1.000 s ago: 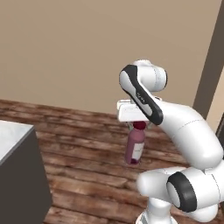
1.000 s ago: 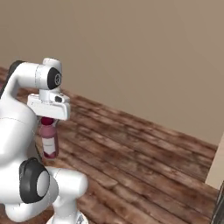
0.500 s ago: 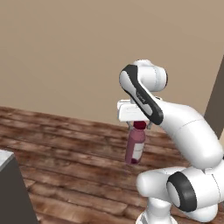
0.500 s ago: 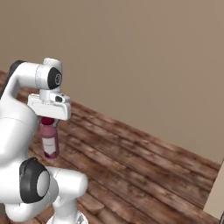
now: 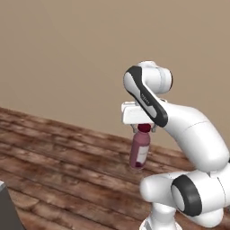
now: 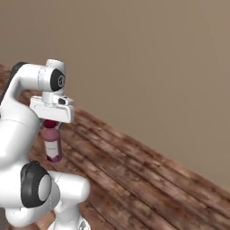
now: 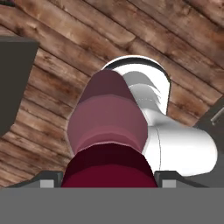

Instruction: There is a wine glass and glass cup on the dining counter. Place the wine bottle next to the wine glass and the juice bottle next to the glass cup.

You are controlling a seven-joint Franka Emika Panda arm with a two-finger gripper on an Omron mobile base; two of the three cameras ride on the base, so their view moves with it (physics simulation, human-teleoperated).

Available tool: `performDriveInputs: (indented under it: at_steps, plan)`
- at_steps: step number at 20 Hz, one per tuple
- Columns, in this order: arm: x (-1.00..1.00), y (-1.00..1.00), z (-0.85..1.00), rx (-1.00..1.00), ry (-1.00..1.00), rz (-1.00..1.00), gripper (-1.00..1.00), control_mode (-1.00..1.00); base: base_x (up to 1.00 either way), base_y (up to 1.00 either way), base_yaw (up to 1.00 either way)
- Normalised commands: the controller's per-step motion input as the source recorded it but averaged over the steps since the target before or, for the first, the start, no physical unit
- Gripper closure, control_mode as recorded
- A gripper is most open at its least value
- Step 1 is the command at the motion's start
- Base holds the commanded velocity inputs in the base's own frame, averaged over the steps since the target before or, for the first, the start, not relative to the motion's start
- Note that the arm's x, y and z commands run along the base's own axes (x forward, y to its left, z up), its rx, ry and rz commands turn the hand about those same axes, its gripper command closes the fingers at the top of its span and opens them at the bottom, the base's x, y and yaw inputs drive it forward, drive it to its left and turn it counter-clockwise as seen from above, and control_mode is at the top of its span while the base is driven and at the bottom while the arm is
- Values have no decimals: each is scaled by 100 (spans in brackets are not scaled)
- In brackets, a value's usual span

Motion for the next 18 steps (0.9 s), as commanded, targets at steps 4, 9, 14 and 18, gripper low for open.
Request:
performDriveInputs:
  at_steps: [4,9,14,18]
  plan:
    - [0,0,0,0,0,0,100,100,76,0,40]
    - [0,0,0,0,0,0,100,100,67,0,46]
    - [0,0,0,0,0,0,100,100,68,0,42]
    - [0,0,0,0,0,0,100,100,72,0,38]
